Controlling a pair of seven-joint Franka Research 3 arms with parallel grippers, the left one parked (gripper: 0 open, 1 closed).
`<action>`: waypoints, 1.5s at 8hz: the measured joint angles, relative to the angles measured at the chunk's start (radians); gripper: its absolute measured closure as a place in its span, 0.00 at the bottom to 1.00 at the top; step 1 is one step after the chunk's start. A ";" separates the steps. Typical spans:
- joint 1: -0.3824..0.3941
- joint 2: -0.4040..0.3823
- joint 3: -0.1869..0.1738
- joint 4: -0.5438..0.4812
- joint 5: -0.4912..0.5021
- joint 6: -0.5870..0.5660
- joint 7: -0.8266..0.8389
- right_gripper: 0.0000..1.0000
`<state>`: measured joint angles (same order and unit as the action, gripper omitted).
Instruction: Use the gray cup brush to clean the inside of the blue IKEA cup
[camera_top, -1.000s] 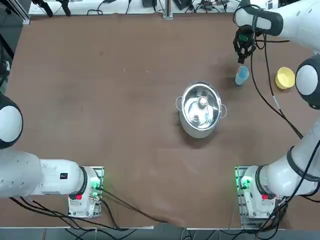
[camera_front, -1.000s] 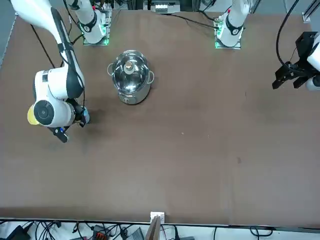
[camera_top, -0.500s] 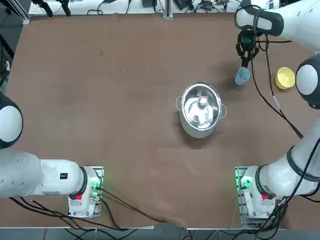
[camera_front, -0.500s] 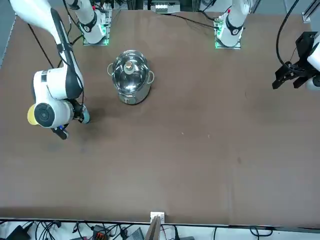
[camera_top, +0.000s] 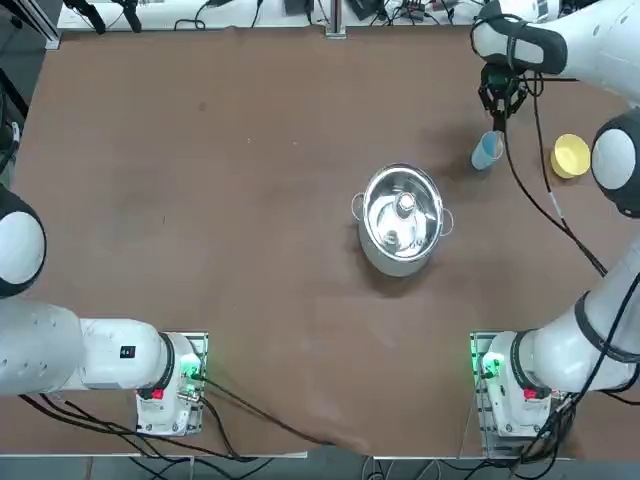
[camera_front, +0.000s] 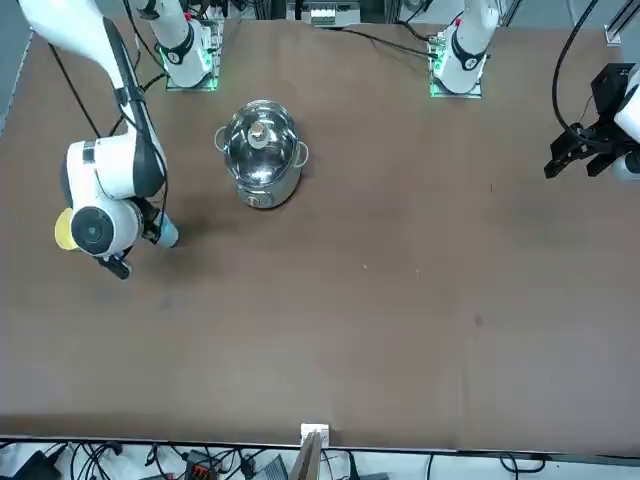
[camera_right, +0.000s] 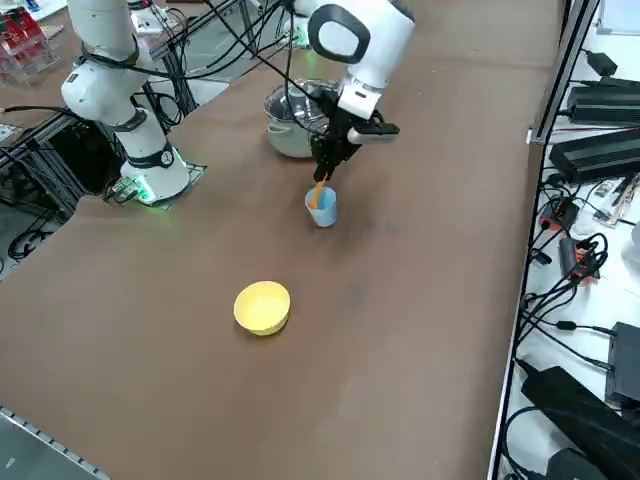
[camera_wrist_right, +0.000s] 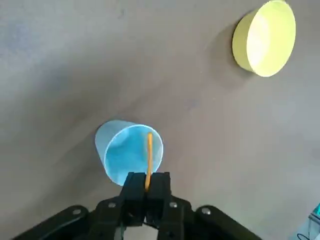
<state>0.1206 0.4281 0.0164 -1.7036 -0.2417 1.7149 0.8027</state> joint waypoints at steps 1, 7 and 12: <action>0.001 0.003 0.002 0.030 0.000 0.000 0.000 0.96; -0.003 0.005 -0.023 0.176 -0.066 -0.130 -0.119 0.96; -0.105 -0.015 -0.072 0.085 -0.237 -0.087 -0.290 0.96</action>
<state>0.0156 0.4130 -0.0552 -1.6190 -0.4792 1.6280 0.5130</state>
